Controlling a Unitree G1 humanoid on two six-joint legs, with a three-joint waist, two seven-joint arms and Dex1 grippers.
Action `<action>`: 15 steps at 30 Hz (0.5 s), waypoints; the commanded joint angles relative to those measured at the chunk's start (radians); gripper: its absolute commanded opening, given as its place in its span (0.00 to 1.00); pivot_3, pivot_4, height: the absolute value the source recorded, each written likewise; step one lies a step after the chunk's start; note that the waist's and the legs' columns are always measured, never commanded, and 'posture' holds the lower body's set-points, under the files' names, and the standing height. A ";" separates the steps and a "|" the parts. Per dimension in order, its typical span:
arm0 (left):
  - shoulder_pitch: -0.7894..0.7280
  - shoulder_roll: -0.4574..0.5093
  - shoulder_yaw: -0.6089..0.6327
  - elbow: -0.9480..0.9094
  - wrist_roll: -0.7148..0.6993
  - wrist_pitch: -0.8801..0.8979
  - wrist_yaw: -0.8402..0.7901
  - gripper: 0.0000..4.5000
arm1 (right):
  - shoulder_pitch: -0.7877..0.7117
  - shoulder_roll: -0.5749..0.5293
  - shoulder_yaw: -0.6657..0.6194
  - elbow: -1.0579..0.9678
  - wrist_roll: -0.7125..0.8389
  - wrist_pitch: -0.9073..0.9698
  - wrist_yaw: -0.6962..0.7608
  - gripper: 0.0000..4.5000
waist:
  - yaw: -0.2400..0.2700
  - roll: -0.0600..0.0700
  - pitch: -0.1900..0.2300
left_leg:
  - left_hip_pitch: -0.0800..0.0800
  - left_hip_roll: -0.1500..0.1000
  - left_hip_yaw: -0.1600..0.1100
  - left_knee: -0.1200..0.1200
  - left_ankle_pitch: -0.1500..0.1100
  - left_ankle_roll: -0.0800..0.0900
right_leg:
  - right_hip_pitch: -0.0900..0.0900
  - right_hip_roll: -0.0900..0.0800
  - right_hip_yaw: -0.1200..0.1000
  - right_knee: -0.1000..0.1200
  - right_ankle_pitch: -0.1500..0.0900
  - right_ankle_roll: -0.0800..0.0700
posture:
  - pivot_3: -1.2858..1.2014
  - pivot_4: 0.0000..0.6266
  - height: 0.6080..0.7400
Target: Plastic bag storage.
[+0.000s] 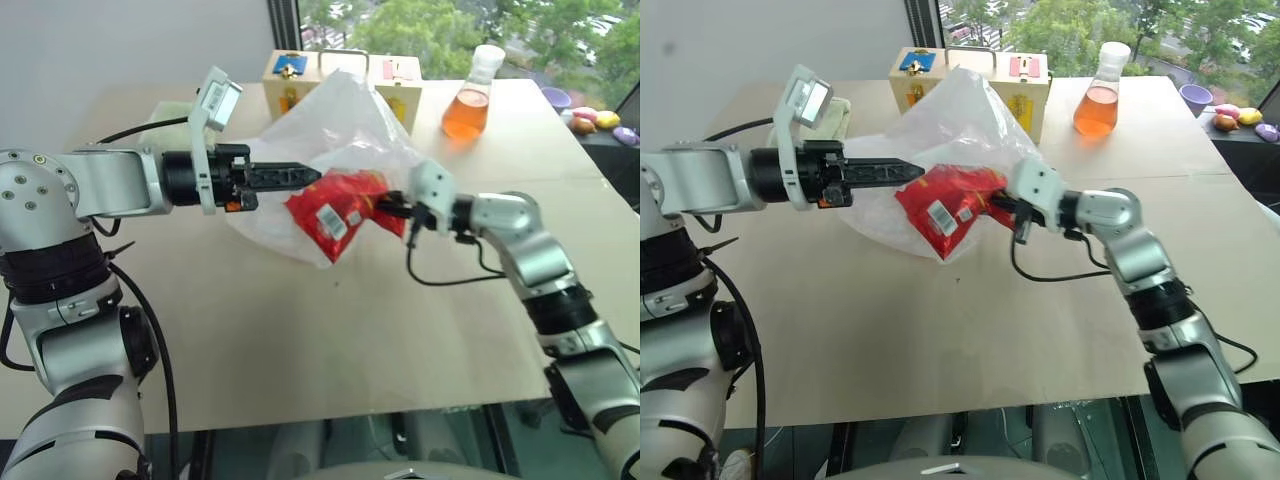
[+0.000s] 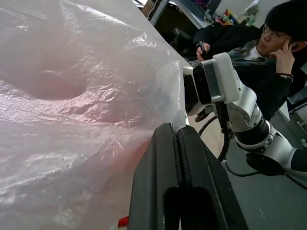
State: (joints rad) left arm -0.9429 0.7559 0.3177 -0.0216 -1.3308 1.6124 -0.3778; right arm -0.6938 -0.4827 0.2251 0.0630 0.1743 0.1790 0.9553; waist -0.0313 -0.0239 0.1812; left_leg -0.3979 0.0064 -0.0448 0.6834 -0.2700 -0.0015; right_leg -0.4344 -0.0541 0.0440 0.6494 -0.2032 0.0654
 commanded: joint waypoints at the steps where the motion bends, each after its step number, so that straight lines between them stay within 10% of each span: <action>1: -0.026 0.020 0.021 0.038 0.003 0.002 0.016 0.00 | 0.042 -0.061 -0.074 -0.093 0.108 0.062 0.086 0.00 | 0.001 0.000 0.000 | 0.000 0.000 -0.001 0.000 0.000 0.000 | 0.001 0.000 -0.001 -0.001 0.000 0.000 | 0.52 0.24 1.00; 15: -0.026 0.008 -0.034 -0.006 0.049 -0.029 -0.057 0.00 | 0.035 -0.094 -0.063 -0.046 -0.041 0.020 -0.039 0.00 | -0.010 0.001 0.000 | 0.001 0.001 0.001 0.000 0.000 0.000 | 0.000 0.001 0.001 0.001 0.000 0.000 | 0.52 0.24 1.00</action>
State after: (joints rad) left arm -0.9574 0.7724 0.2712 0.0165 -1.2775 1.6078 -0.4271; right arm -0.6361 -0.5888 0.1481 0.0447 0.1607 0.2263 0.9431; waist -0.0411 -0.0233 0.1815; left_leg -0.3967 0.0070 -0.0433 0.6833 -0.2701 -0.0013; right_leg -0.4343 -0.0529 0.0451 0.6509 -0.2033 0.0653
